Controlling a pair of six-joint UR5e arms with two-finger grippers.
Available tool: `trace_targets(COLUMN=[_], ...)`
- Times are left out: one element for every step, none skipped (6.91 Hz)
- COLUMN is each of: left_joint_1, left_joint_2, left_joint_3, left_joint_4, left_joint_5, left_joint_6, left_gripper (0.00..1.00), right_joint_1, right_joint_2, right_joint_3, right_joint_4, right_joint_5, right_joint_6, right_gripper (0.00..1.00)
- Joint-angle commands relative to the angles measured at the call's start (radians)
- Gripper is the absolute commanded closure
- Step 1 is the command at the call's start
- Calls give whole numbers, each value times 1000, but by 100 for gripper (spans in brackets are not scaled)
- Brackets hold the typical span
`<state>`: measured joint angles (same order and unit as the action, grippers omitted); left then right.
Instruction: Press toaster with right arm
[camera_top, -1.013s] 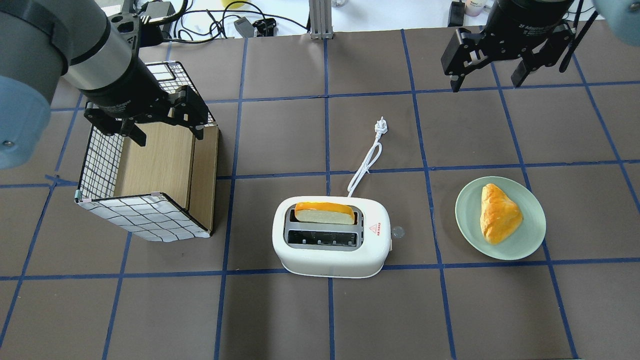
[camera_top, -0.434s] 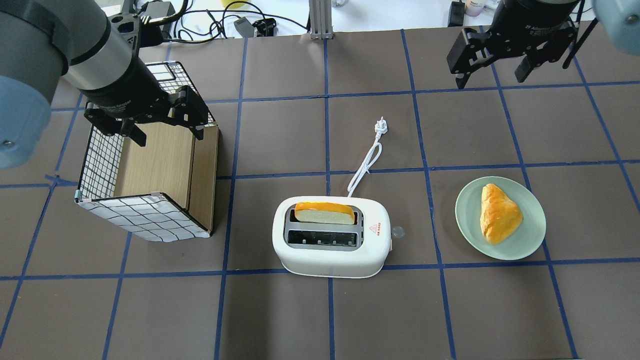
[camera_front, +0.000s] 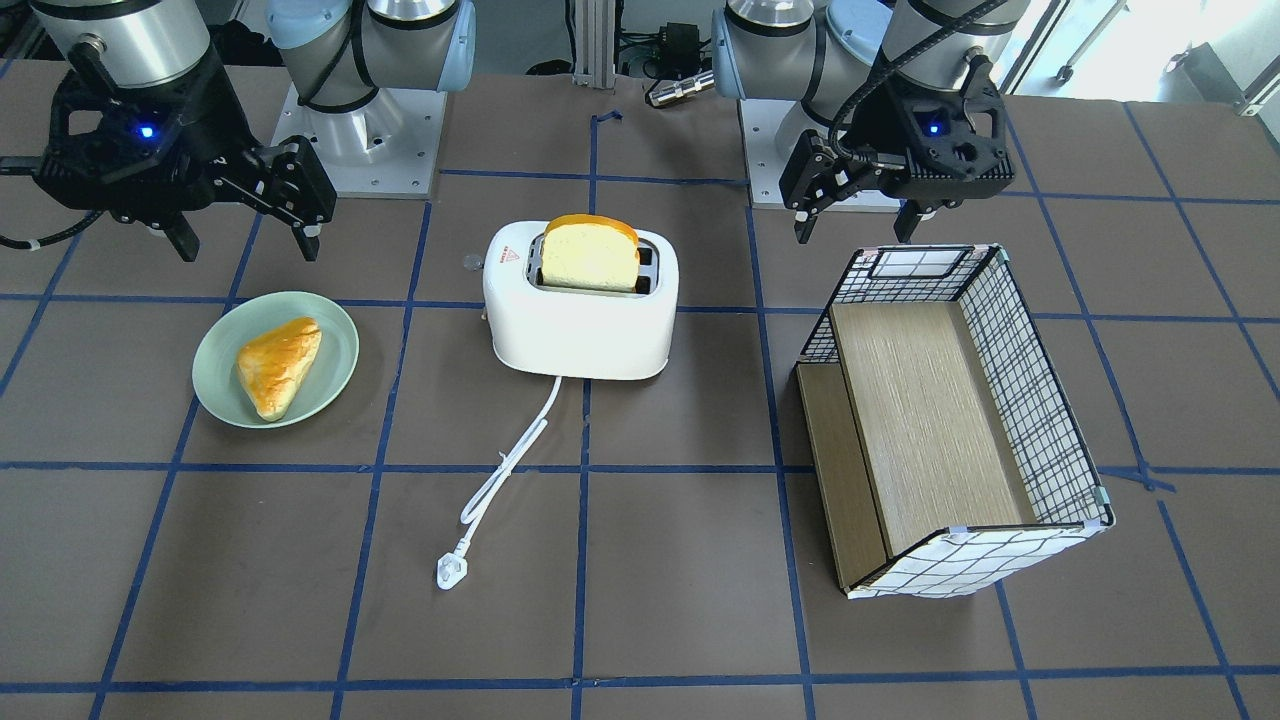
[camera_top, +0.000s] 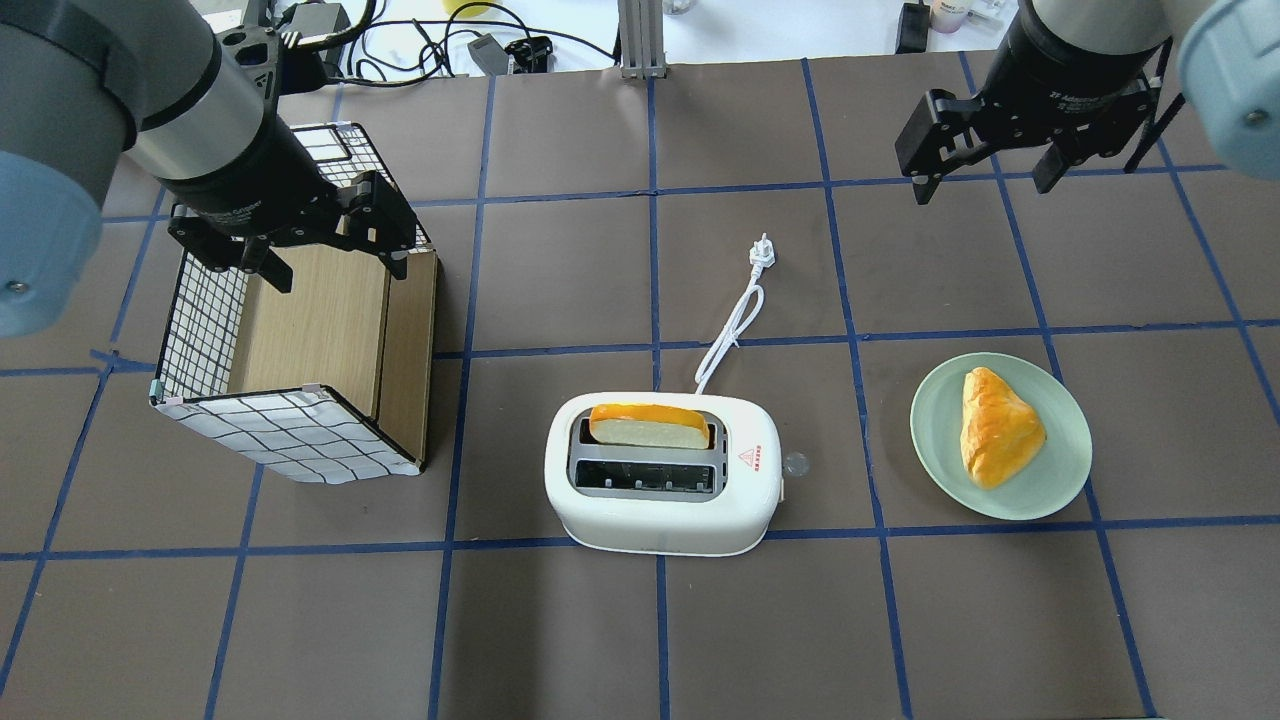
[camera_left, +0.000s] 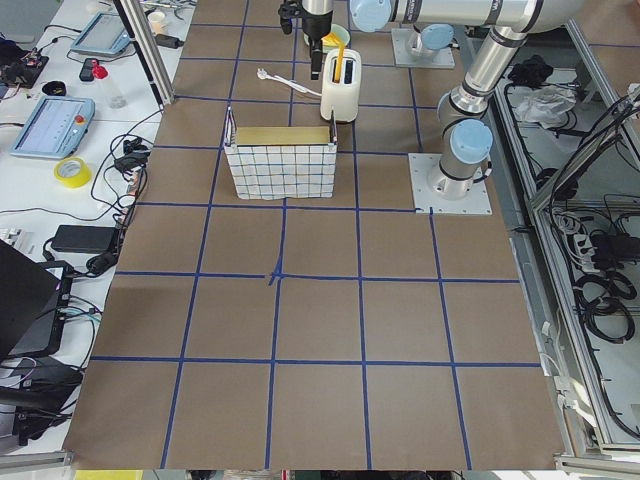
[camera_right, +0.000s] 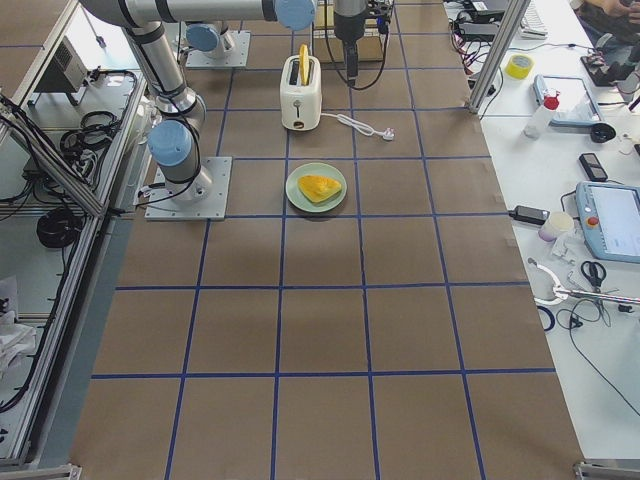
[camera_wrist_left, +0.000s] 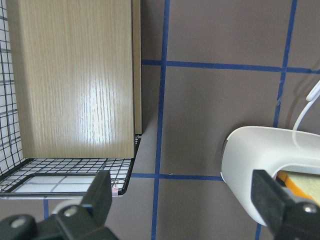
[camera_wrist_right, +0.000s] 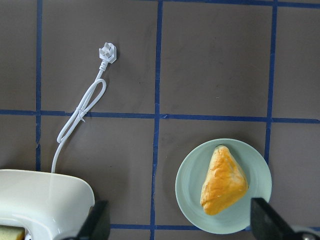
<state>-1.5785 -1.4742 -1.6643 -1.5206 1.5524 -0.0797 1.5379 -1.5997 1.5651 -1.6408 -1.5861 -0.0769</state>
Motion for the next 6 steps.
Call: trace_targets(left_joint_1=[0,0,0,0,0,0], left_joint_2=[0,0,0,0,0,0], left_joint_3=[0,0,0,0,0,0], left_joint_4=[0,-1,-1,0,0,-1], left_joint_5=[0,0,-1,0,0,-1], left_joint_6=[0,0,0,0,0,0], left_gripper=[0,0,0,0,0,0], right_joint_1=[1,4,8,10,10,10], right_joint_2=[16,26,24,26,26,24], right_joint_3=[-31,-39,-37,-36,-37,-37], right_joint_4=[-10,4,6,6,6,6], right_joint_5=[5,17,21,37,40,37], right_joint_6=[-1,5,12,29,32,32], right_gripper=[0,0,0,0,0,0])
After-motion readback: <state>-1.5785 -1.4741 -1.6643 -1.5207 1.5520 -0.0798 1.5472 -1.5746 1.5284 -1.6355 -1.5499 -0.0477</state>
